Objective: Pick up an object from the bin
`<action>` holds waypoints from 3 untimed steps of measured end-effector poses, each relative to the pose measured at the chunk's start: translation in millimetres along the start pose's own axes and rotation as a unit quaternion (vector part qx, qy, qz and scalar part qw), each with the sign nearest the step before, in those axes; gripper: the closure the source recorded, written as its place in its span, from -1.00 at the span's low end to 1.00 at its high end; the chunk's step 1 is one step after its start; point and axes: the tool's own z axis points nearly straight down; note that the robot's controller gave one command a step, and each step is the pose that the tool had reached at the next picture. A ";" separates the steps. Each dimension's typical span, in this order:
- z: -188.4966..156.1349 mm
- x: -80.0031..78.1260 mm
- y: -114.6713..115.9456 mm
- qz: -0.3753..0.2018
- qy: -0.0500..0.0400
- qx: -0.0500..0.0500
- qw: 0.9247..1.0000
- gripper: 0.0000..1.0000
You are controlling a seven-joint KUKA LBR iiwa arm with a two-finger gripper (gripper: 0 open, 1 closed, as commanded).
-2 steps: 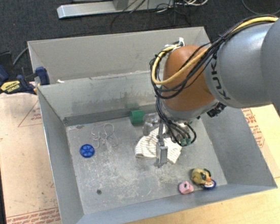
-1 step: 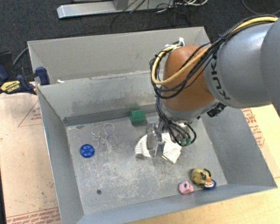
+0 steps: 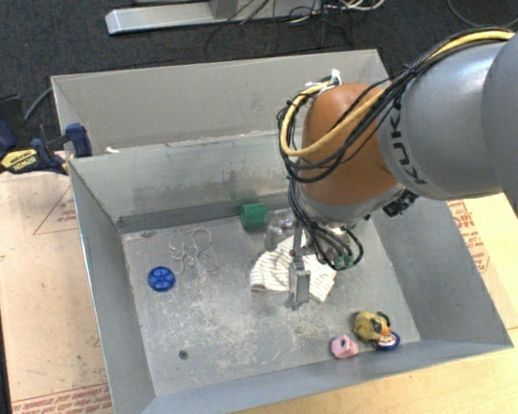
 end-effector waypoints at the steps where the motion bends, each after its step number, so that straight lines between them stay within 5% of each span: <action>1: 0.0 0.0 0.0 0.000 0.000 0.000 1.000 1.00; 2: 0.0 0.0 0.0 0.000 0.000 0.000 1.000 -1.00; 3: 0.0 0.0 0.0 0.000 0.000 0.000 1.000 -1.00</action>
Offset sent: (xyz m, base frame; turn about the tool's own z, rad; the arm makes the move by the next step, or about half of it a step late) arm 0.0000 0.0000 0.0000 0.0000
